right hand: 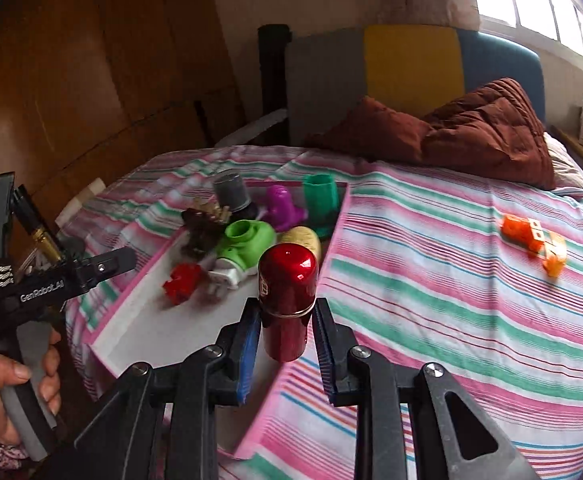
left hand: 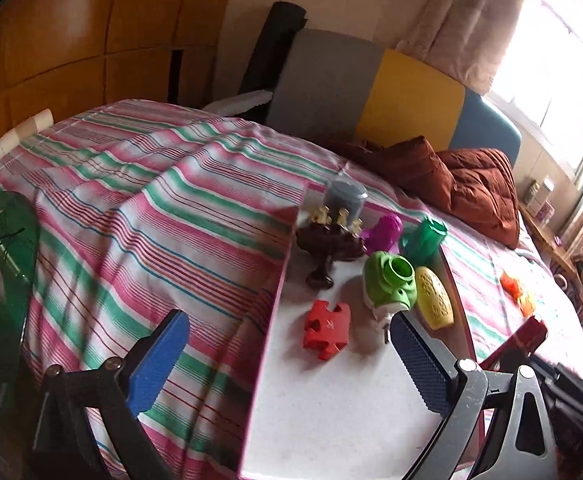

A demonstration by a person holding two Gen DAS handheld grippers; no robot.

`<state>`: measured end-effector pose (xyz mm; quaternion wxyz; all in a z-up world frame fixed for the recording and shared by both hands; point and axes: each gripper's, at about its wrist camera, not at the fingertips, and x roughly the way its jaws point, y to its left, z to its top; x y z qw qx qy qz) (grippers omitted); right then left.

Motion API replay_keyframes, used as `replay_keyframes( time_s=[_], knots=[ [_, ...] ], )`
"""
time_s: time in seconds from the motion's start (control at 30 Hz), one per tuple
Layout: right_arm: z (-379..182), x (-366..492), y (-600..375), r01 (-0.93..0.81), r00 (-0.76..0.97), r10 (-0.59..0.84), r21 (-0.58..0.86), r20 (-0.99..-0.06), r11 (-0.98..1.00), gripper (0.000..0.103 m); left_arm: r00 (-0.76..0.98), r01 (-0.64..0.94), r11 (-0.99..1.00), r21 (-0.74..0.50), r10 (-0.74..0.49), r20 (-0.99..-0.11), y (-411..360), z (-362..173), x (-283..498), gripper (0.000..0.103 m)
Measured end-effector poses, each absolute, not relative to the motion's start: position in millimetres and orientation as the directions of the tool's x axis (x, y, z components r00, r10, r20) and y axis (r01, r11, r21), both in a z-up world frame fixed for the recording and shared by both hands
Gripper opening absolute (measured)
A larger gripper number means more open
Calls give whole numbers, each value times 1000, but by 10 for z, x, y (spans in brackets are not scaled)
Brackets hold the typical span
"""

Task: Organize rigid objects
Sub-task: 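Lower the red cylinder into the tray beside the puzzle piece, open right tool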

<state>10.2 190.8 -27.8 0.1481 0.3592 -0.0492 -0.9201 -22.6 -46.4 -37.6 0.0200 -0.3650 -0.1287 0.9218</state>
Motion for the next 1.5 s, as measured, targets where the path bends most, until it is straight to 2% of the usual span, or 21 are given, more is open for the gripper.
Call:
replay_keyframes(
  time_s=[0.23, 0.43, 0.67, 0.83, 1.2, 1.5],
  knots=[
    [-367, -59, 1400, 338, -539, -456, 315, -708, -887, 26, -748, 149, -946, -288, 83, -659, -787, -294, -278, 102],
    [-525, -249, 1028, 355, -432, -541, 416, -721, -837, 26, -769, 176, -935, -307, 64, -636, -955, -213, -260, 101],
    [-666, -422, 694, 360, -352, -561, 445, -749, -820, 26, -778, 195, -929, -315, 49, -626, -1051, -161, -242, 101],
    [-711, -522, 636, 321, -348, -540, 444, -766, -837, 28, -777, 208, -916, -342, 57, -627, -1104, -163, -243, 102],
    [-605, -389, 856, 304, -378, -575, 489, -726, -817, 28, -774, 192, -918, -348, 76, -628, -1027, -182, -223, 102],
    [-377, -259, 1163, 302, -465, -504, 405, -728, -863, 28, -751, 97, -924, -370, 176, -636, -794, -232, -207, 102]
  ],
)
